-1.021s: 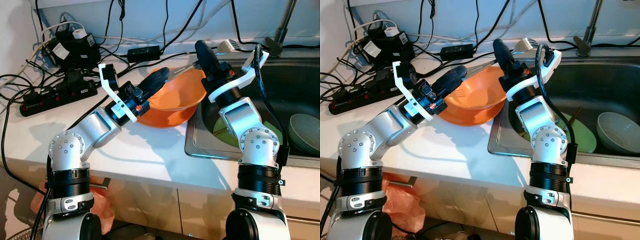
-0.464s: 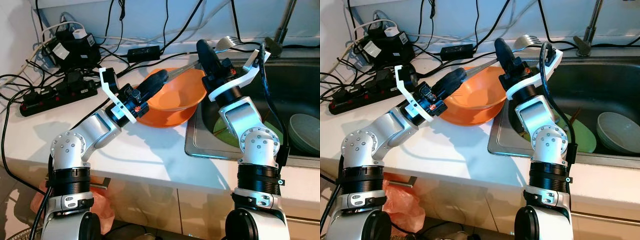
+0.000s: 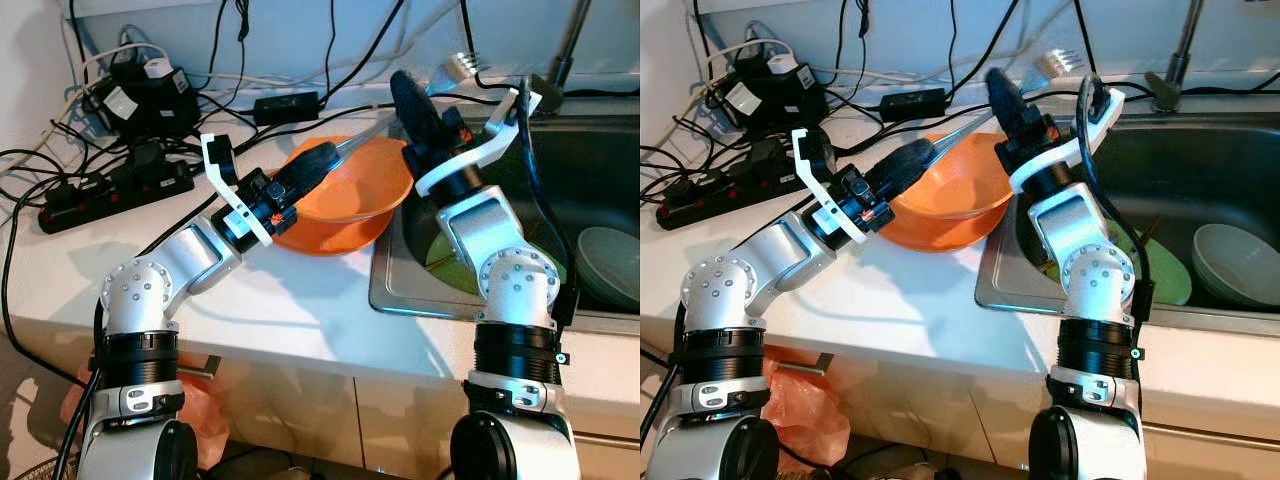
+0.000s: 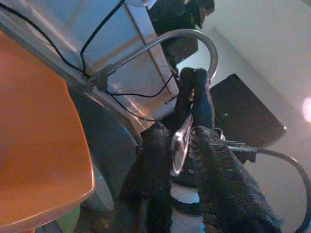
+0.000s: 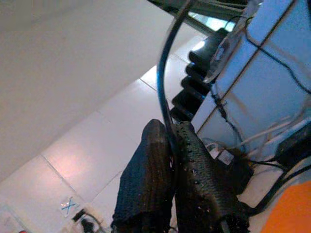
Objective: Kitchen organization
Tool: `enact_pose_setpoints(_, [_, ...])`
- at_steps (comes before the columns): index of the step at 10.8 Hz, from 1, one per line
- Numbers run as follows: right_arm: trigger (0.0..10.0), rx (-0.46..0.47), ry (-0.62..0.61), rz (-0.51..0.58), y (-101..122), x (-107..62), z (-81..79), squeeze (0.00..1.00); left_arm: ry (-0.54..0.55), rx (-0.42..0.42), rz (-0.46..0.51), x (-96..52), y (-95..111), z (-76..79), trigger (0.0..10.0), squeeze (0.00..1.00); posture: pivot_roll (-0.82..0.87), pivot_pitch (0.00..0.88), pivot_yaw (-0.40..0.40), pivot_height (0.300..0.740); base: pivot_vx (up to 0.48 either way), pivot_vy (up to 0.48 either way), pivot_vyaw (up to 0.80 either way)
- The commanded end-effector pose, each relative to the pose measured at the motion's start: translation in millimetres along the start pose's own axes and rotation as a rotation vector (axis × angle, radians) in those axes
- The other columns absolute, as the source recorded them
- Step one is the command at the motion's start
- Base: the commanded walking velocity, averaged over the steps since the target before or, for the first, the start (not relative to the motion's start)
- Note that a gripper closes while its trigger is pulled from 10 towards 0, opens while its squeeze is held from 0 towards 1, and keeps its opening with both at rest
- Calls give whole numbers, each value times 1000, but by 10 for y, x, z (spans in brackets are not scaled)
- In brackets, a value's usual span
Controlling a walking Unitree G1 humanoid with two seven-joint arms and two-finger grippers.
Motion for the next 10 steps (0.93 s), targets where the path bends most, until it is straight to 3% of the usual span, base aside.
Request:
enact_pose_setpoints(1, [0,-32,-55,-8,-10,15,58,0,-22,30,-13,13,34,85,10000,1000,107,38,160,740,0,0,0])
enact_pose_setpoints(3, [0,-61,-126,34,70,20,144,0,-86,18,-58,5,-23,167,10000,1000,112,40,161,740,0,0,0])
enact_pose_setpoints(6, [0,-104,-261,95,206,-20,338,0,-72,35,-76,-4,-52,167,10000,1000,114,39,159,740,0,0,0])
enact_pose_setpoints(10, [0,-250,-445,186,482,-150,605,0,-7,235,-209,-21,-254,165,10000,1000,114,36,157,740,0,0,0])
Point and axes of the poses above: a point about 5 cm out from each wrist's last joint towards the gripper, its own x axis pointing out of the wrist towards the gripper, its own y axis along the axis of the wrist's last joint, z = x × y, the point moved 1 cm from there along x, pointing out of the wrist towards the gripper, and after that the axes turned 9 degrees about -x, right-handed, at the moved point
